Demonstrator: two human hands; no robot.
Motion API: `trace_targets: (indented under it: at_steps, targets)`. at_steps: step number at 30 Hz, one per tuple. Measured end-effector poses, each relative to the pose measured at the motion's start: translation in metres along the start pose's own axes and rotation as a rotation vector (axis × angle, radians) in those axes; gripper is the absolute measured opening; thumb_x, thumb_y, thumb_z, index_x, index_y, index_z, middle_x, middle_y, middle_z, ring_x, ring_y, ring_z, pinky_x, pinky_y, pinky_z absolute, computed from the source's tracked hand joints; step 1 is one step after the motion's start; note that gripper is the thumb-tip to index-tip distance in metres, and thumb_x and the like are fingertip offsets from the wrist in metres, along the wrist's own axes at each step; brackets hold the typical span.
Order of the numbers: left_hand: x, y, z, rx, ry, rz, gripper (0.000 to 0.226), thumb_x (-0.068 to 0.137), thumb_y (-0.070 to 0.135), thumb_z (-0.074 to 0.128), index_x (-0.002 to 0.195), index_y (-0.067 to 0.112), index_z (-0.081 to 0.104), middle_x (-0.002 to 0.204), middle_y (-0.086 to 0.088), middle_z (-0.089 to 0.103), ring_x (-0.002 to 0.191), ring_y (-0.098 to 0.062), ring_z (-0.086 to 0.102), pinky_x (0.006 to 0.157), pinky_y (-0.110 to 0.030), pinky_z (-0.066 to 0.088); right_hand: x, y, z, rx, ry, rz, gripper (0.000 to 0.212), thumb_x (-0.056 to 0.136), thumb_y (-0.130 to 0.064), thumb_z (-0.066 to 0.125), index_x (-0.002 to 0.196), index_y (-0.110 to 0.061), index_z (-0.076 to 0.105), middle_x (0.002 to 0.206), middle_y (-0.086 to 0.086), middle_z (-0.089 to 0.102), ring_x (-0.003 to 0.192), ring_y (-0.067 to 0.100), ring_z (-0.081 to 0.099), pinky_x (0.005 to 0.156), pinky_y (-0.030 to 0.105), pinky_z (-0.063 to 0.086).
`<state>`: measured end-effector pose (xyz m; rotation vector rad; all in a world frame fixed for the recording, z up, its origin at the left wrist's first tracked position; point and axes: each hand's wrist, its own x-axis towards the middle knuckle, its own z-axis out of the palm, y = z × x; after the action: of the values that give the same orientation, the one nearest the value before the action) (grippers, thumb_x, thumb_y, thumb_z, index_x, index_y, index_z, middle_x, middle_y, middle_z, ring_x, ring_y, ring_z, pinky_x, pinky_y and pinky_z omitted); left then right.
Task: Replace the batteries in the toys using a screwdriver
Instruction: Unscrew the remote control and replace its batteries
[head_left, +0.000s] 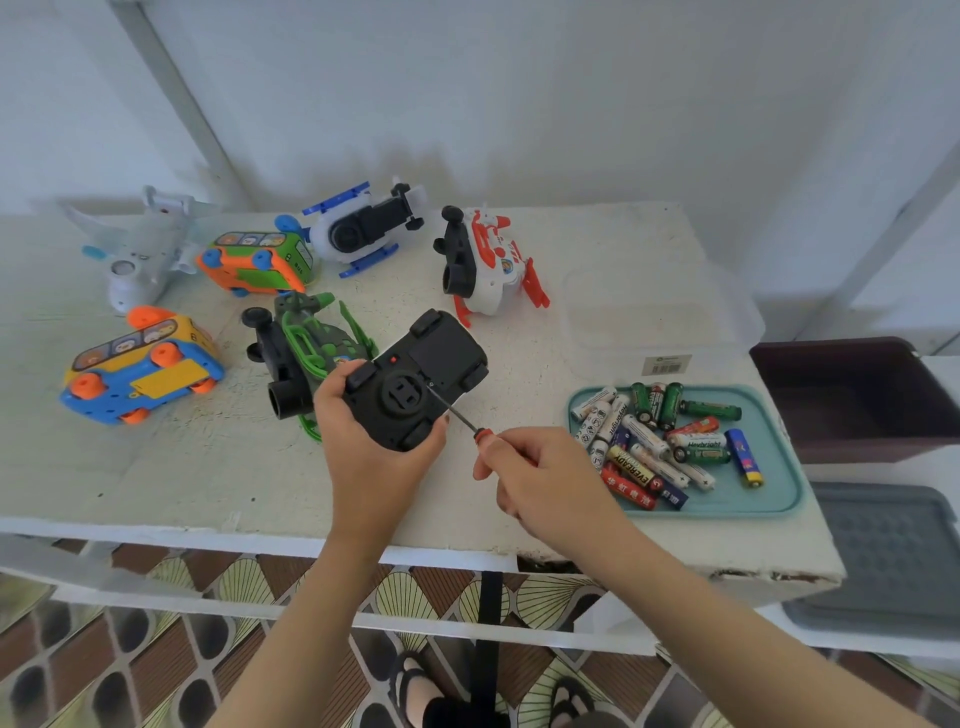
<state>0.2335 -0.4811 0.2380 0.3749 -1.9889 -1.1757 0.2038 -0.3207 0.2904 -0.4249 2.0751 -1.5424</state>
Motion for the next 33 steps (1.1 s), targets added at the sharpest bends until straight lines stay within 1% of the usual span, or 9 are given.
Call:
trace_targets:
  at_steps: [2, 4, 11, 14, 17, 20, 25, 30, 33]
  targets:
    - [-0.001, -0.001, 0.0, 0.004, -0.01, 0.009, 0.08, 0.061, 0.003, 0.088, 0.122, 0.012, 0.037, 0.116, 0.014, 0.038, 0.107, 0.012, 0.046, 0.093, -0.008, 0.04, 0.002, -0.003, -0.002, 0.015, -0.017, 0.032, 0.036, 0.099, -0.029, 0.048, 0.071, -0.013, 0.064, 0.041, -0.008, 0.044, 0.032, 0.002, 0.034, 0.04, 0.014, 0.028]
    - [-0.002, -0.001, 0.0, -0.001, -0.004, 0.005, 0.08, 0.062, -0.005, 0.087, 0.121, 0.011, 0.037, 0.115, 0.014, 0.038, 0.106, 0.015, 0.046, 0.092, -0.007, 0.04, 0.002, -0.006, -0.002, 0.046, -0.037, 0.055, 0.037, 0.1, -0.028, 0.047, 0.07, -0.012, 0.062, 0.038, -0.009, 0.042, 0.03, 0.002, 0.032, 0.036, 0.012, 0.026]
    - [-0.001, -0.001, 0.002, -0.023, 0.0, -0.004, 0.08, 0.062, -0.01, 0.085, 0.121, 0.011, 0.035, 0.114, 0.011, 0.04, 0.104, 0.015, 0.047, 0.091, -0.008, 0.041, 0.004, -0.013, -0.003, 0.209, -0.103, 0.182, 0.035, 0.1, -0.03, 0.045, 0.079, -0.008, 0.063, 0.044, -0.004, 0.041, 0.034, 0.01, 0.028, 0.037, 0.02, 0.025]
    - [-0.001, -0.001, 0.002, -0.025, 0.01, -0.006, 0.079, 0.063, -0.011, 0.084, 0.121, 0.011, 0.035, 0.114, 0.01, 0.04, 0.104, 0.014, 0.048, 0.09, -0.007, 0.042, 0.004, -0.009, 0.008, 0.149, -0.042, 0.122, 0.037, 0.1, -0.03, 0.045, 0.074, -0.009, 0.06, 0.047, -0.002, 0.041, 0.034, 0.007, 0.028, 0.038, 0.02, 0.026]
    - [-0.002, -0.001, 0.003, -0.033, 0.041, -0.029, 0.078, 0.063, -0.011, 0.083, 0.121, 0.011, 0.036, 0.114, 0.01, 0.04, 0.103, 0.013, 0.049, 0.088, -0.006, 0.041, 0.0, 0.003, 0.027, 0.013, 0.066, -0.048, 0.039, 0.1, -0.029, 0.045, 0.072, -0.003, 0.052, 0.057, 0.001, 0.042, 0.042, 0.005, 0.031, 0.044, 0.017, 0.028]
    - [-0.002, 0.0, 0.005, -0.021, 0.058, -0.033, 0.077, 0.063, -0.011, 0.083, 0.121, 0.012, 0.037, 0.113, 0.011, 0.039, 0.103, 0.013, 0.048, 0.087, -0.005, 0.04, -0.003, 0.013, 0.037, -0.019, 0.133, -0.138, 0.036, 0.1, -0.028, 0.045, 0.066, -0.015, 0.043, 0.057, -0.008, 0.04, 0.05, 0.005, 0.035, 0.05, 0.019, 0.032]
    - [-0.004, 0.006, 0.008, 0.015, 0.062, -0.022, 0.078, 0.063, -0.01, 0.083, 0.12, 0.013, 0.036, 0.112, 0.012, 0.037, 0.103, 0.017, 0.045, 0.086, -0.002, 0.039, -0.008, 0.019, 0.041, 0.01, 0.155, -0.142, 0.035, 0.101, -0.025, 0.044, 0.066, -0.021, 0.043, 0.056, -0.008, 0.041, 0.051, 0.005, 0.037, 0.049, 0.017, 0.031]
    - [-0.003, 0.009, 0.01, 0.024, 0.046, -0.014, 0.076, 0.064, -0.008, 0.083, 0.12, 0.012, 0.037, 0.112, 0.013, 0.038, 0.102, 0.016, 0.047, 0.084, -0.003, 0.04, -0.011, 0.025, 0.045, 0.047, 0.155, -0.134, 0.033, 0.101, -0.026, 0.043, 0.073, -0.01, 0.05, 0.058, 0.0, 0.044, 0.053, 0.006, 0.036, 0.052, 0.026, 0.033]
    - [-0.002, 0.01, 0.009, 0.055, 0.048, -0.015, 0.076, 0.064, -0.006, 0.084, 0.124, 0.004, 0.039, 0.112, 0.013, 0.037, 0.104, 0.019, 0.045, 0.085, -0.001, 0.039, -0.011, 0.023, 0.041, 0.089, 0.173, -0.129, 0.033, 0.101, -0.025, 0.043, 0.073, -0.007, 0.048, 0.055, -0.003, 0.041, 0.051, 0.007, 0.034, 0.05, 0.023, 0.031]
